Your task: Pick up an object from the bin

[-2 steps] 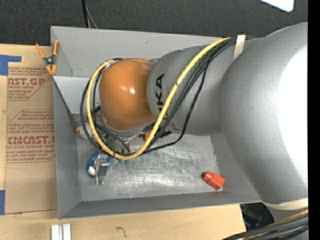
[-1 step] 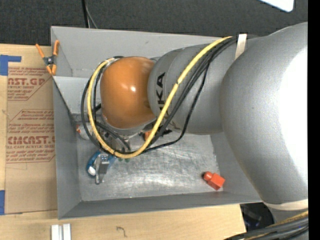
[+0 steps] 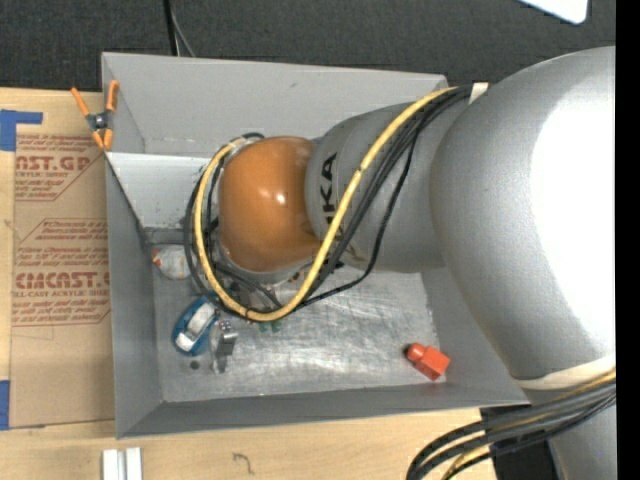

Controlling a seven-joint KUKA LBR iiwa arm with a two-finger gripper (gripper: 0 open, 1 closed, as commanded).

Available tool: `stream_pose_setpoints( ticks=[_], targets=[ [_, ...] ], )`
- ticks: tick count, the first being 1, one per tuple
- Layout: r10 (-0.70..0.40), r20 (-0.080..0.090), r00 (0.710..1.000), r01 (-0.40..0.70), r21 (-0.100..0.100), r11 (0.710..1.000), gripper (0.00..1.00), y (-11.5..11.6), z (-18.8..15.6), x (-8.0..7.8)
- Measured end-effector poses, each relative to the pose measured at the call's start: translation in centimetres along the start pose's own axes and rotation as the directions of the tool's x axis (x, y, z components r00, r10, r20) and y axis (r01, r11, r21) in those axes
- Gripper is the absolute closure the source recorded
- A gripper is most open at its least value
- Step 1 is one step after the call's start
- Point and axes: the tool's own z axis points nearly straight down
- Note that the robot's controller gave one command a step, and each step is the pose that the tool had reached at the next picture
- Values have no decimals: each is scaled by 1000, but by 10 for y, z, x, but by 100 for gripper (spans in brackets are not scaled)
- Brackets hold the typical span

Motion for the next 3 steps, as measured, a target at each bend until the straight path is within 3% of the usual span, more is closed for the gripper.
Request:
stream_pose_setpoints(
  ticks=[1,2,3],
  targets=[
    [-115,0,993,115,1,993,0,-19,20,1],
    [-401,-8,916,401,-1,916,0,11,5,1],
    [-418,-10,908,418,-2,908,0,15,50,-27]
  ],
)
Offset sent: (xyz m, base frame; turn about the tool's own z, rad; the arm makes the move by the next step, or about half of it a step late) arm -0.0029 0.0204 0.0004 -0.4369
